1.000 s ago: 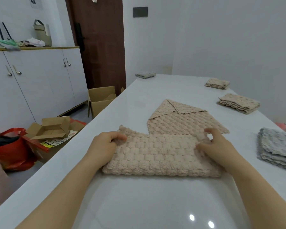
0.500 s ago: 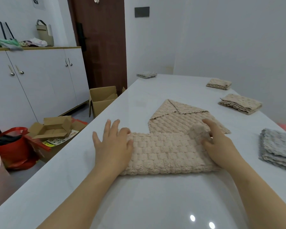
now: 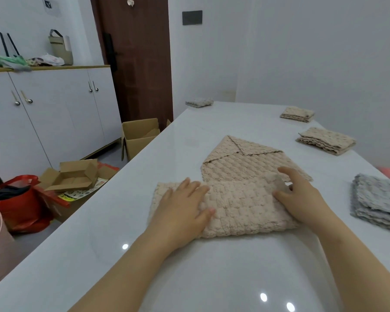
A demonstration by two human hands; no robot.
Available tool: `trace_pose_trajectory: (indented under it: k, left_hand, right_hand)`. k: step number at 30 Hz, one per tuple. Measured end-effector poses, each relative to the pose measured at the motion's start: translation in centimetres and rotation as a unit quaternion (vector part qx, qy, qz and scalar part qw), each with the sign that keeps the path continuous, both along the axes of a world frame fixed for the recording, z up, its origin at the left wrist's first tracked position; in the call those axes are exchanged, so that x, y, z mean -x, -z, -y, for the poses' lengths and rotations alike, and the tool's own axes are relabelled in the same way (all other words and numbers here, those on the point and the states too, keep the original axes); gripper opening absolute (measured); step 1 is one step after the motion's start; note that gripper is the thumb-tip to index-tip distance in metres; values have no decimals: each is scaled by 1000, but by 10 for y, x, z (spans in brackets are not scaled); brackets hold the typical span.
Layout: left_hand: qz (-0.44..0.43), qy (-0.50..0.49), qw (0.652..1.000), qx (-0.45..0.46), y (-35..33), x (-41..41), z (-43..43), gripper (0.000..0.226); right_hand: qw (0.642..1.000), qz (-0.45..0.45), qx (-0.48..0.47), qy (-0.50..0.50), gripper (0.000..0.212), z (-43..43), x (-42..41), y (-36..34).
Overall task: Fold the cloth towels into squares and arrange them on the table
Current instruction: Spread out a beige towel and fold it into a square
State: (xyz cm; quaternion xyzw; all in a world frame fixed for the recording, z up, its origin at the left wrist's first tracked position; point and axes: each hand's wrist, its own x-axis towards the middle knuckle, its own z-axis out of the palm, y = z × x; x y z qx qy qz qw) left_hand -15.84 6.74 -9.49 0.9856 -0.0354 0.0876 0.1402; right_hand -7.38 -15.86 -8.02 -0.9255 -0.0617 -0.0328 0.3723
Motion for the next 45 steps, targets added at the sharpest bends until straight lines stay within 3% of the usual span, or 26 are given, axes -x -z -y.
trace_pose_trajectory:
  k: [3,8,13,19,24,33,36,38,40,42,44,45]
  left_hand:
    - [-3,29,999,19,0,2,36,58]
    - [-81,49,992,-78,19,0,55,59]
    - [-121,56,987,-86,18,-2,54,67]
    - [-68,33,997,-4,7,2,39,55]
    - [-117,-9,990,-75,11,1,30,55]
    - [-92,-37,993,-56,16,-3,56,53]
    - [-61,-54,994,-70,14,-2,45,59]
    - [-88,-59,991,-81,15,-1,41,56]
    - [-123,-55,989,-67,14,-2,39,54]
    - [-102,-51,993,-34,12,-5,35,53]
    - [8,-78,994,81,3,-7,28,50]
    - [76,-105,976,173,-4,-5,22,47]
  right_hand:
    - [1000,-13,-5,8,54,1,-2,0]
    - [998,-60,3,8,63,5,-1,0]
    - [997,-72,4,-8,62,6,-2,-1]
    - [997,-43,-67,-21,55,6,-3,-7]
    - [992,-36,-120,-19,51,6,-4,-12]
    - [985,3,-169,31,46,13,-5,-21]
    - [976,-1,-217,19,43,9,-3,-27]
    - [964,-8,-265,4,41,6,0,-34]
    - [952,-18,-305,-9,38,1,3,-38]
    - [938,-26,-346,-21,35,-5,6,-43]
    - [926,-20,-376,-35,34,-15,10,-45]
    - [920,-15,-388,-47,33,-22,14,-47]
